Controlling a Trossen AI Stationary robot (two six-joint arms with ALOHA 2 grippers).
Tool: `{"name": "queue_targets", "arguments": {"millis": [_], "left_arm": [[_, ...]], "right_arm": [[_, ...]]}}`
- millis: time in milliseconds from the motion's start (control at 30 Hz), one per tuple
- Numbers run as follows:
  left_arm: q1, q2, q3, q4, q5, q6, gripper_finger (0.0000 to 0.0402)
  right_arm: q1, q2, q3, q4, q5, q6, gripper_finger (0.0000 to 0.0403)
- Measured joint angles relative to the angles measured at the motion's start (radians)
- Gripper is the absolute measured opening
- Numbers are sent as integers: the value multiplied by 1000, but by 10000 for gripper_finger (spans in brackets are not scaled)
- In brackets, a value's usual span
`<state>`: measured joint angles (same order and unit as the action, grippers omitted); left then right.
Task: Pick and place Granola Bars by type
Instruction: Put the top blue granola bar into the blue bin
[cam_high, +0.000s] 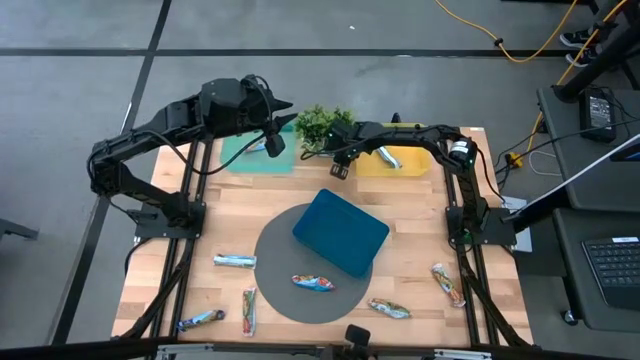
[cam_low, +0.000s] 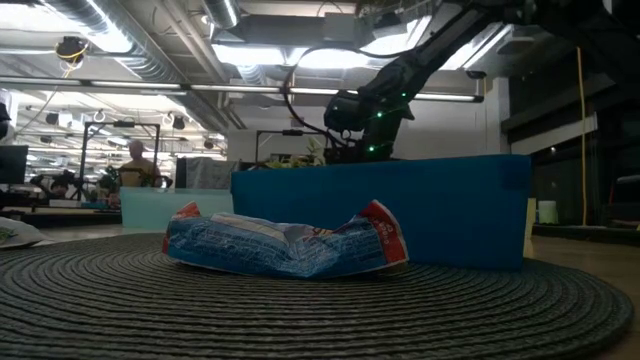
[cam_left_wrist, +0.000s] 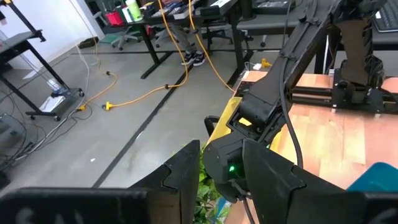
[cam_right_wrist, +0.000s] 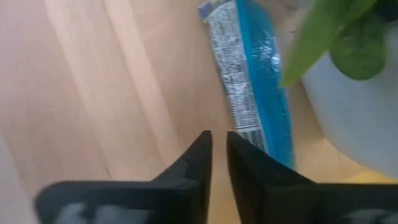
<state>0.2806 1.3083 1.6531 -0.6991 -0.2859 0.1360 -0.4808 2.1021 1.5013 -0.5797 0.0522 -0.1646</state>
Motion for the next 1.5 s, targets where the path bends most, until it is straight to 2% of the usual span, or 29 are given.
{"name": "queue_targets", "arguments": {"millis": [133,533,667,967,1067,1200,1500], "left_arm": [[0,0,0,0,0,0,116],[0,0,0,0,0,0,116],[0,0,0,0,0,1,116],[0,0,0,0,0,1,116],[0,0,0,0,0,8,116],[0,0,0,10,-1,9,116],[0,0,0,55,-1,8,116]], "right_arm": [[1,0,0,-1,-29,-1,7],[35,0,34,-54,-14,3,14],[40,0,74,-106,40,3,42],[40,-2,84,-122,46,12,145],[40,-2,84,-124,101,14,169],[39,-2,84,-125,123,24,186],[38,14,86,-119,123,56,189]]}}
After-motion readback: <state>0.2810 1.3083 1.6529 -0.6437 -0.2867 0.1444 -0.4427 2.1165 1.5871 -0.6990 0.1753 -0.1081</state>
